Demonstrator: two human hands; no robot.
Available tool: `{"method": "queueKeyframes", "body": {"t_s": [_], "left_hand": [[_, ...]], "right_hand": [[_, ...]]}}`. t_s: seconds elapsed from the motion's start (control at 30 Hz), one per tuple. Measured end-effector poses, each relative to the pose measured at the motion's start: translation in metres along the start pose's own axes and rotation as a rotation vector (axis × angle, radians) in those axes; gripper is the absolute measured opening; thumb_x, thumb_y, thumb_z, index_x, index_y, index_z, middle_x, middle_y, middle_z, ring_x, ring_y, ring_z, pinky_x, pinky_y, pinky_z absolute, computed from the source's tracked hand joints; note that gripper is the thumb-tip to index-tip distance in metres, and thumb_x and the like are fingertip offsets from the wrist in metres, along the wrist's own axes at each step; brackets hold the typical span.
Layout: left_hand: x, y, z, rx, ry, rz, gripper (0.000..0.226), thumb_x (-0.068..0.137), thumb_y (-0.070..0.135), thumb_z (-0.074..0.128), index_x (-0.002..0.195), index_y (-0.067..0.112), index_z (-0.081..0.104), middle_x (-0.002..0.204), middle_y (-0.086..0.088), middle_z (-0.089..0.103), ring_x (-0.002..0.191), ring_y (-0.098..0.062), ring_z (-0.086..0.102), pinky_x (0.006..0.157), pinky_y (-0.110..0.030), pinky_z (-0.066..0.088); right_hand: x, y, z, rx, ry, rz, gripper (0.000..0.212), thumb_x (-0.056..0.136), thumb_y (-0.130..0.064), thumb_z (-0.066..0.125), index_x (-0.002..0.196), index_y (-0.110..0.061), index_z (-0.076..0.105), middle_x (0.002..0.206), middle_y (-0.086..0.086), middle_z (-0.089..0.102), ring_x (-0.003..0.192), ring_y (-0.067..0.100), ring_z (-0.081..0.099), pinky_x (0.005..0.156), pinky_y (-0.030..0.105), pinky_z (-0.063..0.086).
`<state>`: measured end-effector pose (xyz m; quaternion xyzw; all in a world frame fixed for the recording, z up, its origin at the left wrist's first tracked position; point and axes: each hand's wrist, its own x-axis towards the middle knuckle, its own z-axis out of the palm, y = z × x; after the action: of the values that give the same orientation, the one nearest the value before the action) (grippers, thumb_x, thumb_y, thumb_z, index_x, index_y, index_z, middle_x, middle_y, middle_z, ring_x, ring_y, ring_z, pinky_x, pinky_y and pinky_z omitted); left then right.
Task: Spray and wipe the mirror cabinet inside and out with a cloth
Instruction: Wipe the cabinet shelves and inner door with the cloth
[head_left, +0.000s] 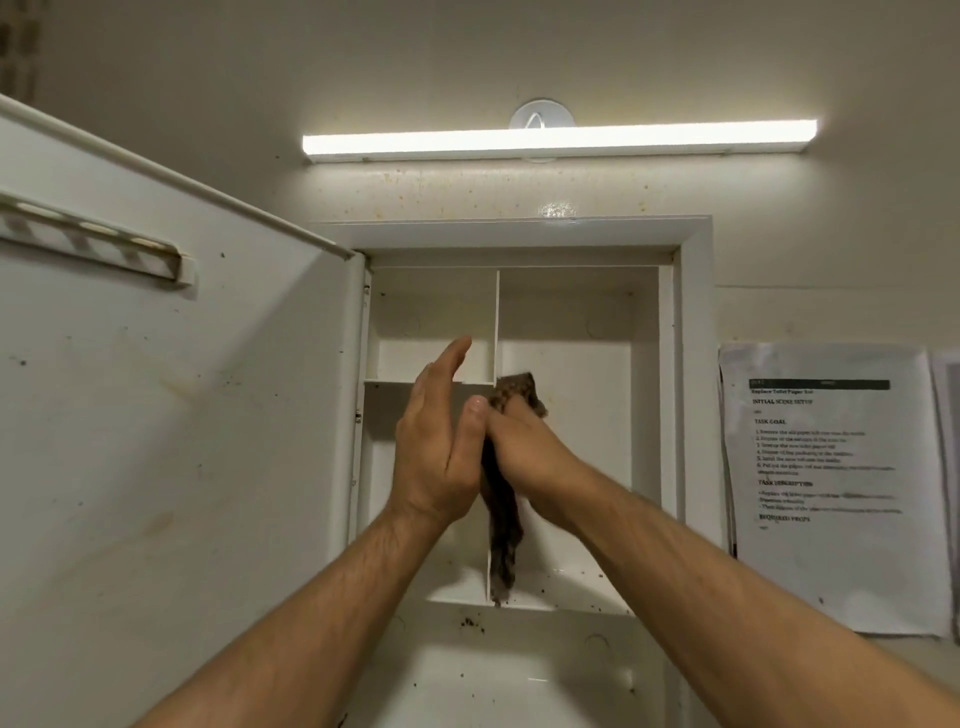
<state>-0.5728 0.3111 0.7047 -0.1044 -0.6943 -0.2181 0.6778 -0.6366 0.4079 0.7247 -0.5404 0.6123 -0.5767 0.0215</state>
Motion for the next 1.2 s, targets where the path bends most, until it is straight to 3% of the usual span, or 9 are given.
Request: {"method": "queueKeyframes", "body": {"t_s": [0.07, 0.17, 0.37, 0.57, 0.77, 0.9, 1.07, 1.13, 1.2], "left_hand": [[0.002, 0.009, -0.004, -0.049, 0.000, -0.085, 0.070, 0.100, 0.052, 0.030, 0.156, 0.012, 0.038, 0.152, 0.000, 0.054, 0.140, -0.016, 0.052, 0.110, -0.051, 0.048], [0.004, 0.015, -0.012, -0.017, -0.056, -0.161, 0.073, 0.099, 0.063, 0.024, 0.159, 0.023, 0.033, 0.153, 0.012, 0.052, 0.135, -0.010, 0.055, 0.112, -0.044, 0.048], [-0.006, 0.008, -0.004, 0.236, -0.202, -0.043, 0.074, 0.101, 0.057, 0.016, 0.158, 0.015, 0.038, 0.163, 0.001, 0.040, 0.153, -0.004, 0.023, 0.130, -0.037, 0.008], [-0.004, 0.006, -0.010, 0.187, -0.196, -0.049, 0.069, 0.104, 0.052, 0.017, 0.150, 0.012, 0.049, 0.150, -0.003, 0.056, 0.146, -0.014, 0.043, 0.129, -0.032, 0.013], [-0.006, 0.016, 0.001, 0.195, -0.128, -0.104, 0.068, 0.103, 0.050, 0.020, 0.144, 0.007, 0.054, 0.143, -0.004, 0.061, 0.142, -0.018, 0.047, 0.129, -0.036, 0.015], [-0.009, 0.017, 0.009, 0.218, -0.087, -0.104, 0.059, 0.106, 0.040, 0.026, 0.145, 0.005, 0.054, 0.145, -0.007, 0.059, 0.147, -0.022, 0.043, 0.128, -0.046, 0.018], [-0.010, 0.010, 0.000, 0.281, -0.130, -0.042, 0.059, 0.106, 0.040, 0.026, 0.149, 0.008, 0.050, 0.151, -0.005, 0.055, 0.147, -0.018, 0.041, 0.128, -0.043, 0.020], [-0.011, 0.009, -0.001, 0.301, -0.142, -0.024, 0.058, 0.106, 0.040, 0.027, 0.150, 0.009, 0.048, 0.150, -0.005, 0.054, 0.146, -0.016, 0.042, 0.128, -0.042, 0.020], [-0.011, 0.008, -0.002, 0.303, -0.148, -0.018, 0.055, 0.106, 0.038, 0.029, 0.150, 0.010, 0.048, 0.149, -0.003, 0.055, 0.143, -0.010, 0.042, 0.128, -0.038, 0.019]], "right_hand": [[0.004, -0.012, 0.006, 0.016, 0.087, -0.167, 0.018, 0.108, -0.029, 0.049, 0.125, -0.025, 0.050, 0.116, 0.001, 0.064, 0.106, 0.012, 0.065, 0.094, 0.035, 0.058], [-0.009, 0.004, 0.029, -0.142, 0.165, -0.183, 0.052, 0.107, -0.023, 0.052, 0.153, -0.019, 0.028, 0.147, 0.004, 0.045, 0.135, 0.014, 0.047, 0.117, 0.036, 0.042], [-0.027, 0.013, 0.009, -0.291, -0.100, 0.252, 0.024, 0.099, -0.002, 0.046, 0.117, 0.004, 0.061, 0.102, 0.023, 0.066, 0.083, 0.026, 0.061, 0.074, 0.039, 0.053], [-0.032, 0.014, 0.033, -0.210, 0.164, -0.040, 0.047, 0.101, -0.003, 0.049, 0.145, -0.013, 0.037, 0.127, 0.010, 0.057, 0.104, 0.021, 0.065, 0.086, 0.038, 0.059], [-0.073, 0.051, 0.030, -0.693, -0.143, 0.173, 0.026, 0.100, -0.006, 0.050, 0.125, 0.002, 0.044, 0.093, 0.009, 0.055, 0.076, 0.017, 0.053, 0.055, 0.026, 0.039], [-0.079, 0.035, -0.001, -0.694, -0.238, 0.225, 0.020, 0.093, 0.001, 0.052, 0.112, -0.002, 0.058, 0.101, 0.017, 0.066, 0.092, 0.030, 0.066, 0.077, 0.040, 0.058], [-0.033, 0.000, -0.036, 0.198, 0.391, 0.257, 0.034, 0.097, 0.004, 0.039, 0.126, -0.002, 0.057, 0.116, 0.024, 0.068, 0.102, 0.034, 0.071, 0.093, 0.048, 0.061], [-0.008, -0.011, -0.042, 0.085, 0.495, 0.077, 0.044, 0.103, -0.004, 0.042, 0.147, -0.010, 0.042, 0.141, 0.019, 0.057, 0.127, 0.031, 0.061, 0.111, 0.044, 0.050], [0.014, -0.013, -0.048, -0.483, 0.470, -0.081, 0.071, 0.103, -0.009, 0.050, 0.164, -0.014, 0.014, 0.170, 0.014, 0.019, 0.155, 0.030, 0.023, 0.128, 0.041, 0.015]]}}
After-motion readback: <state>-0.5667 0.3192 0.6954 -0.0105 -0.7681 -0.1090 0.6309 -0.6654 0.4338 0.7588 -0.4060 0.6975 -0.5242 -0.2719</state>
